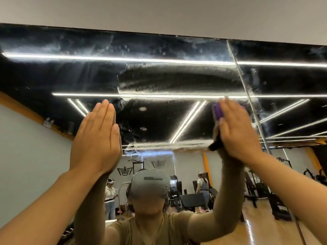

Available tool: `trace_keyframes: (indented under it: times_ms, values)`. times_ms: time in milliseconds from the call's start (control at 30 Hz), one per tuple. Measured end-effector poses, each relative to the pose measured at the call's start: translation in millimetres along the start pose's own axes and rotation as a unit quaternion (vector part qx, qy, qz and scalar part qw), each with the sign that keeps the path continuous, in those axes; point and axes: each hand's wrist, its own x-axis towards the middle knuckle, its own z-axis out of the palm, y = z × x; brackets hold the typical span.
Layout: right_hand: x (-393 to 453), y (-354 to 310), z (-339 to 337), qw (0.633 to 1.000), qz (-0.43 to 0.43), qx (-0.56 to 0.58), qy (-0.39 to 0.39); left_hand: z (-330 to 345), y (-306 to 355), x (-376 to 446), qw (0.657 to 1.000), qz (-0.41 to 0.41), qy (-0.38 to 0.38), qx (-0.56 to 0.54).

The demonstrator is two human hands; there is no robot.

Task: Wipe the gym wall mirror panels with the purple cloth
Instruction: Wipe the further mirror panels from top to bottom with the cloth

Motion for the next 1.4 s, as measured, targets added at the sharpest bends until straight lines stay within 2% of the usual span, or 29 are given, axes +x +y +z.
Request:
trace_keyframes:
  times_ms: [67, 167, 367, 533, 633, 733, 833, 967, 1033, 1200, 1400]
  values:
    - [-2, 27, -16, 0.999, 0.037, 0.001, 0.0, 0, 1, 0, 1.0, -0.001, 0.0, 0.001]
    - [-6, 42, -24, 0.999, 0.047, 0.004, -0.02, 0, 3, 0, 1.0, -0.003, 0.005, 0.005]
    - [-4, 6, -3, 0.996, 0.083, -0.019, 0.009, 3, 14, -3, 0.999, -0.03, 0.009, -0.006]
    - [-23, -90, 38, 0.998, -0.064, 0.01, -0.026, -1, 7, -15, 1.0, -0.011, -0.015, -0.011]
    - [-27, -148, 68, 0.99, -0.127, 0.044, -0.034, -7, 2, -31, 0.999, -0.001, -0.021, 0.035]
    - [-36, -190, 86, 0.98, -0.182, 0.076, -0.033, -11, -3, -45, 0.999, -0.008, -0.04, 0.022]
    - [-38, -194, 90, 0.974, -0.208, 0.086, -0.036, -14, -11, -51, 0.998, 0.002, -0.05, 0.026]
    - [-27, -171, 83, 0.968, -0.245, 0.039, -0.045, -17, -14, -52, 0.998, 0.006, -0.05, 0.038]
    - [-19, -151, 75, 0.976, -0.212, 0.026, -0.034, -18, -11, -51, 0.998, 0.0, -0.049, 0.038]
    - [-12, -65, 29, 0.998, -0.065, 0.009, -0.017, -13, 3, -53, 0.998, -0.036, -0.032, 0.029]
    - [-41, 29, -16, 0.998, 0.068, 0.001, 0.002, -7, 23, -55, 0.995, -0.089, -0.032, 0.011]
